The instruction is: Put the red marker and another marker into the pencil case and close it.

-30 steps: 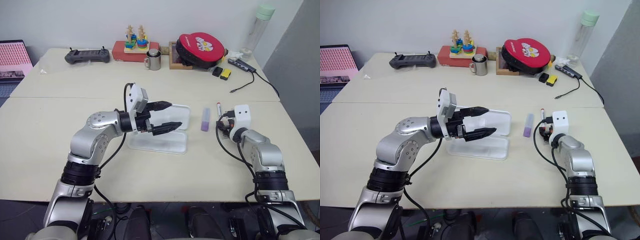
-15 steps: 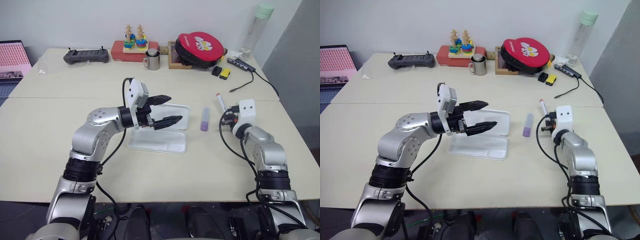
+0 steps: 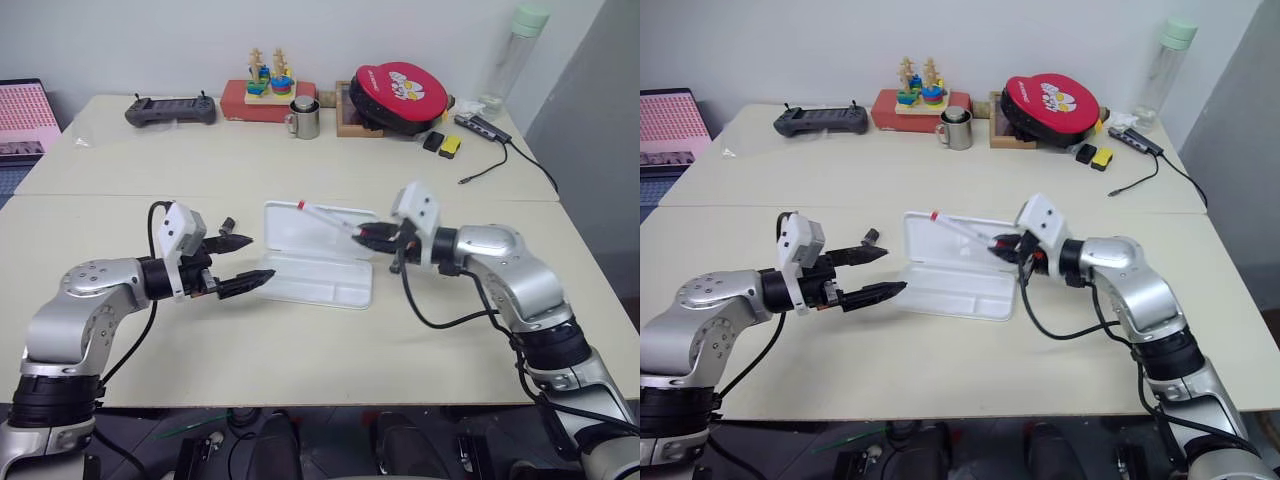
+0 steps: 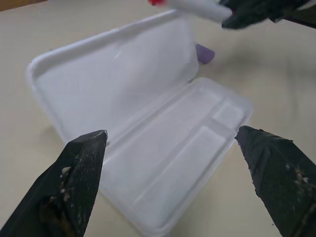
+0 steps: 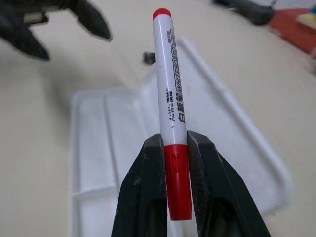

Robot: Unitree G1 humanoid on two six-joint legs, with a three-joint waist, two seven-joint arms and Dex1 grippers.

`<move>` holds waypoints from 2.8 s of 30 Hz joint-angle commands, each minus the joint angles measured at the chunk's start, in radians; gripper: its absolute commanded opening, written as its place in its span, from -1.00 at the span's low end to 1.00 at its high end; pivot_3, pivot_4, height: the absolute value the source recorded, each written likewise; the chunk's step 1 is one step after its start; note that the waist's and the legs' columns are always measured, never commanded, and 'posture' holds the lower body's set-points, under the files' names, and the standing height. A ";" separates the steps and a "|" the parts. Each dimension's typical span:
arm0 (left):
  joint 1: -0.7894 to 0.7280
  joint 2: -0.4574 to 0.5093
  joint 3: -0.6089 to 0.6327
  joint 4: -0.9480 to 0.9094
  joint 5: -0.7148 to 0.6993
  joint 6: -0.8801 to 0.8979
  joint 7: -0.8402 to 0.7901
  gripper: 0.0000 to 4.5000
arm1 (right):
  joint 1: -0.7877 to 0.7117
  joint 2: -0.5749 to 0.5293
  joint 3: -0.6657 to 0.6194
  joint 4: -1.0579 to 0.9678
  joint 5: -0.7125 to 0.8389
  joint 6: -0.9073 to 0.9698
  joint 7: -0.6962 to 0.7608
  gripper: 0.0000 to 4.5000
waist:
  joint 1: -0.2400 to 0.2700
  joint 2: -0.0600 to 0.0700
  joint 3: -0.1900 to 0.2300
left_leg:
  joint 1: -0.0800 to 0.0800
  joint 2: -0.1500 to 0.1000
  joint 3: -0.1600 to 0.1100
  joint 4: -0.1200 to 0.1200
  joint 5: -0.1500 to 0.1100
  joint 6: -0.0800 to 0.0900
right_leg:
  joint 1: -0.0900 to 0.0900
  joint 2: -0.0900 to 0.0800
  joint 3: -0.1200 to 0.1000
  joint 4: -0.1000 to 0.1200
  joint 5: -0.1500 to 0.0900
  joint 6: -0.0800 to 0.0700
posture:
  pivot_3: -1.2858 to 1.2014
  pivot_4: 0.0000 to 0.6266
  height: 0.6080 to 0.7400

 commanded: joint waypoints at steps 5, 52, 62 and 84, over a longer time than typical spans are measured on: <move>0.067 0.000 0.086 -0.148 -0.053 0.024 0.056 1.00 | -0.075 0.077 0.127 0.216 -0.117 -0.137 0.073 -0.88 | 0.003 0.000 0.000 | 0.001 0.000 0.001 0.001 0.000 0.000 | 0.000 0.000 0.001 0.000 0.001 0.001 | 0.03 -0.52 1.00; -0.311 -0.334 -0.243 -0.054 0.028 -0.032 0.149 1.00 | 0.121 0.333 -0.282 0.151 -0.138 0.331 -0.753 1.00 | -0.002 0.000 0.000 | -0.001 -0.001 0.000 0.000 0.000 0.000 | 0.001 0.001 0.001 0.001 0.004 0.000 | 0.03 -0.52 1.00; -0.310 -0.353 -0.239 -0.043 0.051 -0.059 0.176 1.00 | 0.127 0.314 -0.296 0.208 -0.169 0.317 -0.793 0.40 | 0.004 -0.001 -0.001 | 0.004 -0.001 0.000 0.002 0.000 0.000 | 0.007 0.000 0.001 0.000 0.003 0.005 | 0.03 -0.52 1.00; -0.242 -0.281 -0.098 -0.051 -0.015 -0.030 0.171 1.00 | -0.042 0.273 -0.414 0.107 -0.072 0.051 -0.718 -0.56 | -0.008 0.001 0.000 | 0.000 -0.001 0.001 0.000 0.000 0.000 | 0.000 0.001 0.003 0.000 0.003 0.004 | 0.03 -0.52 1.00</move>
